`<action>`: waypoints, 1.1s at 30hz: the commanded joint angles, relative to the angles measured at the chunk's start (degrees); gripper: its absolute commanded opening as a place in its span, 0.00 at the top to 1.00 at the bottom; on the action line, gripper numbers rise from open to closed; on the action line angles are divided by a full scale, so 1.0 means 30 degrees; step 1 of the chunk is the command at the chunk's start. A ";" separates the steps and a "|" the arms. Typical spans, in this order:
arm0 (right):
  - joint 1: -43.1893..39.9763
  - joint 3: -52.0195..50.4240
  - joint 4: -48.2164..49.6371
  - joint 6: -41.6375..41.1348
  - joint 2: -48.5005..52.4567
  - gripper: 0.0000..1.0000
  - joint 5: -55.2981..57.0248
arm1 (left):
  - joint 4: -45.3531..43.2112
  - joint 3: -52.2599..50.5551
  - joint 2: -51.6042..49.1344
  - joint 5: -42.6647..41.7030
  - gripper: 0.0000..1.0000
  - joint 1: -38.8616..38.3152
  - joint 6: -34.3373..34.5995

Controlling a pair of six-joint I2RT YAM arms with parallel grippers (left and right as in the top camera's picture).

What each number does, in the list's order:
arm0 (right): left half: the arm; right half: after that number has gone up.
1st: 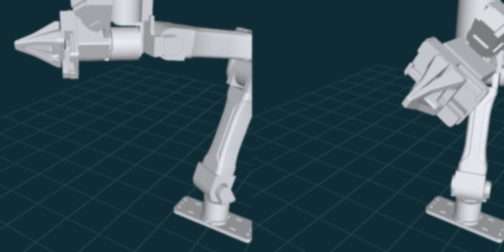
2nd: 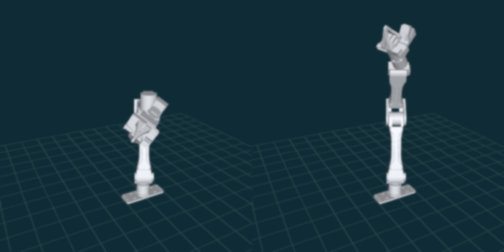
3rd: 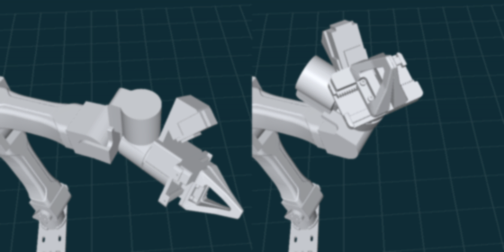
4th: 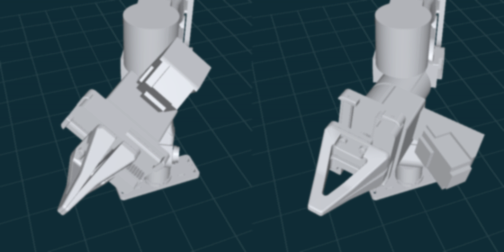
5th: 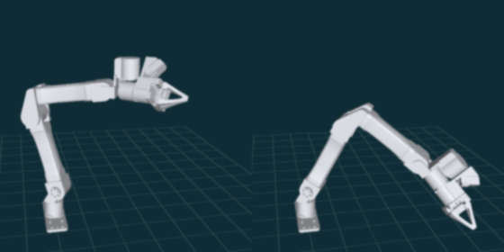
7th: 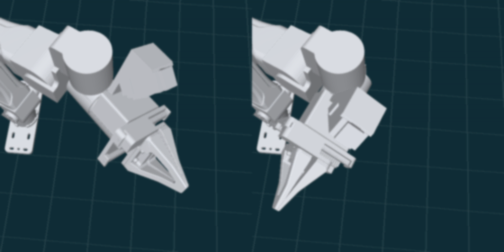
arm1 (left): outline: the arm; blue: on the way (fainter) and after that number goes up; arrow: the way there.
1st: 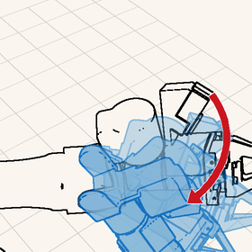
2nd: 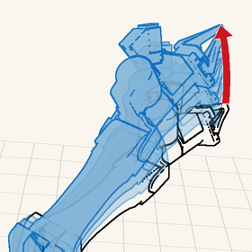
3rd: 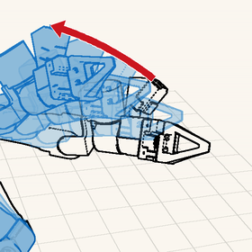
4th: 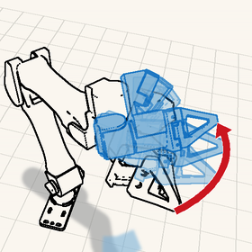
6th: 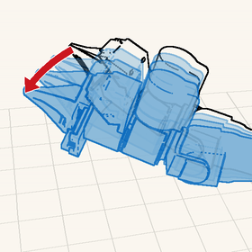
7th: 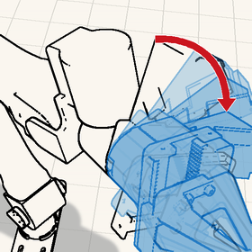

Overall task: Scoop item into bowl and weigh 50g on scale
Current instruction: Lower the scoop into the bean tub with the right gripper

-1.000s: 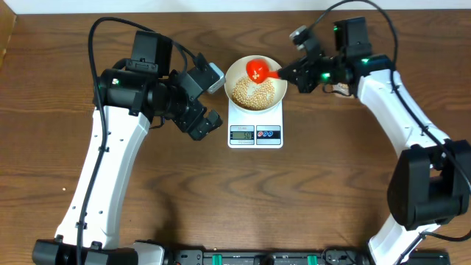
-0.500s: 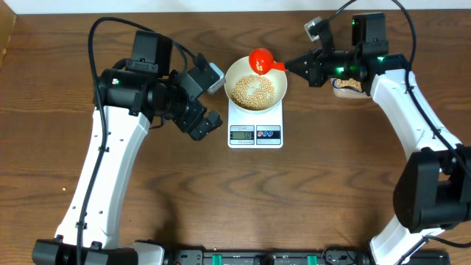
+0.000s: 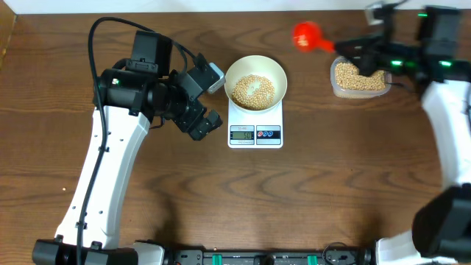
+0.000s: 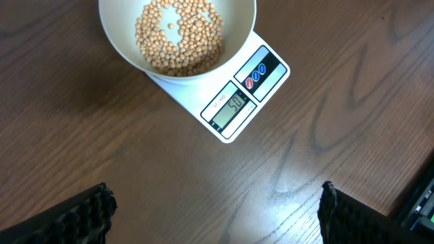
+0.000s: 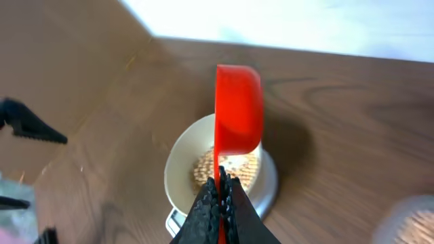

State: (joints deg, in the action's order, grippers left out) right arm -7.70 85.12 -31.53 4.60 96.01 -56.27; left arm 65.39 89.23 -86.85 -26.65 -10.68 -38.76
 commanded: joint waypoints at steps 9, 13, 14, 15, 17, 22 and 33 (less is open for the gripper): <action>-0.4663 0.0160 -0.5289 0.2943 -0.1020 0.99 0.2739 | 0.0022 -0.0073 0.0160 -0.0102 0.02 -0.0058 0.0160; -0.4532 0.0160 -0.5632 0.3155 -0.1020 0.99 0.5858 | 0.0022 -0.0073 0.0160 -0.0095 0.02 -0.0058 0.0160; -0.4430 0.0160 -0.5625 0.3286 -0.1020 0.99 0.6688 | 0.0000 -0.0080 0.0160 -0.0102 0.02 -0.0058 0.0160; -0.4328 0.0160 -0.5632 0.3432 -0.1020 0.99 0.7249 | 0.0022 -0.0080 0.0160 -0.0095 0.02 -0.0058 0.0160; -0.4044 0.0160 -0.5639 0.3490 -0.1020 0.99 0.8488 | 0.0022 -0.0080 0.0160 -0.0102 0.02 -0.0058 0.0160; -0.2849 0.0160 -0.5639 0.3490 -0.1020 0.99 1.1642 | 0.0022 -0.0073 0.0160 -0.0095 0.02 -0.0058 0.0160; 0.0372 0.0087 -0.5530 0.3490 -0.1013 0.99 1.9023 | 0.0022 -0.0080 0.0160 -0.0095 0.02 -0.0058 0.0160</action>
State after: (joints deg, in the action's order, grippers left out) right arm -8.67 85.19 -48.18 14.24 93.62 -8.86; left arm 65.36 89.23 -86.85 -26.65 -10.68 -38.76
